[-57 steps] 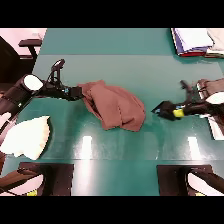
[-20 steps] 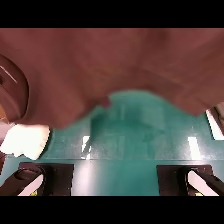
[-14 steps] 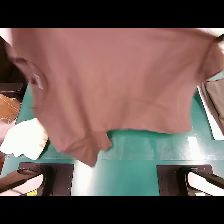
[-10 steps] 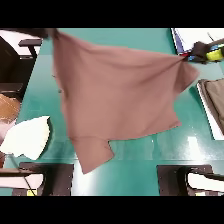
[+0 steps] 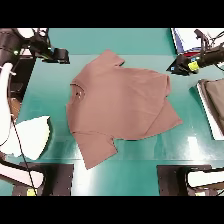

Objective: Fold the shirts.

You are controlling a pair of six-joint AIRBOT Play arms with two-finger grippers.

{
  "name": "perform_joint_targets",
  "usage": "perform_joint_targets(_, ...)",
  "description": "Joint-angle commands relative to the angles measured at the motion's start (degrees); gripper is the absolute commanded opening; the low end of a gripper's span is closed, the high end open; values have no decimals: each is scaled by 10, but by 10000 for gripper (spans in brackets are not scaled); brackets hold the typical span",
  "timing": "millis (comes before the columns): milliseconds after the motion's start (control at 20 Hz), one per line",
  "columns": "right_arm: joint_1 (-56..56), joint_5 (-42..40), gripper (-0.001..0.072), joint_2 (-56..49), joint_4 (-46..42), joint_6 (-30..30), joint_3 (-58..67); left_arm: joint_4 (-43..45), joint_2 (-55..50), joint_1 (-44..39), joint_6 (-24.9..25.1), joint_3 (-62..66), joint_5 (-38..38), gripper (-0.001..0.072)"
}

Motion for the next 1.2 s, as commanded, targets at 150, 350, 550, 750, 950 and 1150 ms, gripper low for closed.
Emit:
perform_joint_targets(150,-31,26,384,133,28,-28,-165,-47,172,36,19,-258,-19,604)
perform_joint_targets(350,-12,-31,384,227,29,-28,-284,-74,291,36,15,-527,28,604)
perform_joint_targets(550,10,-62,384,276,28,-28,-322,-133,339,36,15,-687,66,605)
perform_joint_targets(750,27,-62,384,290,29,-27,-322,-203,341,36,21,-755,112,604)
perform_joint_targets(950,28,-61,384,289,29,-27,-322,-264,341,27,65,-777,150,603)
perform_joint_targets(1150,28,-60,384,289,29,-27,-322,-272,341,1,58,-777,165,602)
